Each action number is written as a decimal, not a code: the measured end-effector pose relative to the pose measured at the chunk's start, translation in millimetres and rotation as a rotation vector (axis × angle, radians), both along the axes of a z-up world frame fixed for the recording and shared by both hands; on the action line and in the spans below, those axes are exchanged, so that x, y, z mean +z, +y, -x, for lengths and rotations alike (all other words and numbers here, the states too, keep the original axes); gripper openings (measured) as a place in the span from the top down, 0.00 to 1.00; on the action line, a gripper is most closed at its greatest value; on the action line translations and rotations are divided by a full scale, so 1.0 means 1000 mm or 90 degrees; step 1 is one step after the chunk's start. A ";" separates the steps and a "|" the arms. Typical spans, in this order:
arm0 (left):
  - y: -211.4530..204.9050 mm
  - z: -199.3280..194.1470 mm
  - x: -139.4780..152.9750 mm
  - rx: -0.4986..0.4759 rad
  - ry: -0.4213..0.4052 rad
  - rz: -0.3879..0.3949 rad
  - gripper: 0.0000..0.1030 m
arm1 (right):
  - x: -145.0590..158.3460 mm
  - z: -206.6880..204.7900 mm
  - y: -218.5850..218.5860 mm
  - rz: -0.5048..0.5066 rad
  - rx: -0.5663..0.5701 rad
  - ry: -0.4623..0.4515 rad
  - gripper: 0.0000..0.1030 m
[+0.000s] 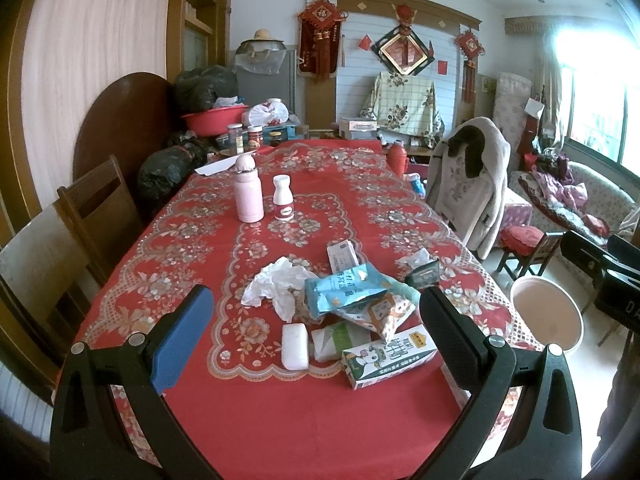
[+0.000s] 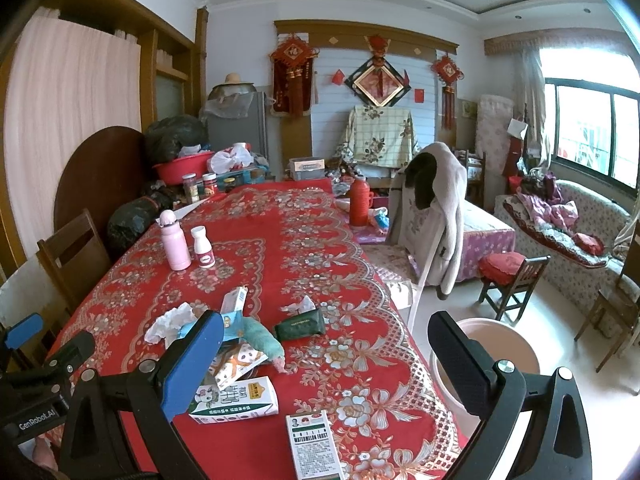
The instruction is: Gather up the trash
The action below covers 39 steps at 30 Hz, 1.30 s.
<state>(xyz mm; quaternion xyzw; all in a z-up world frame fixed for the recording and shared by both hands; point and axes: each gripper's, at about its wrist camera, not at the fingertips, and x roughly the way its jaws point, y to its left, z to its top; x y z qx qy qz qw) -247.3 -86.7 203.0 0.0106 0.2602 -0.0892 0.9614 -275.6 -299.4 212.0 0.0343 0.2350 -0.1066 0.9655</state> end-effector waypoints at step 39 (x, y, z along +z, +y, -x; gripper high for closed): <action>-0.018 -0.021 -0.014 -0.022 0.034 -0.012 0.01 | -0.015 -0.019 -0.014 0.004 -0.006 0.038 0.02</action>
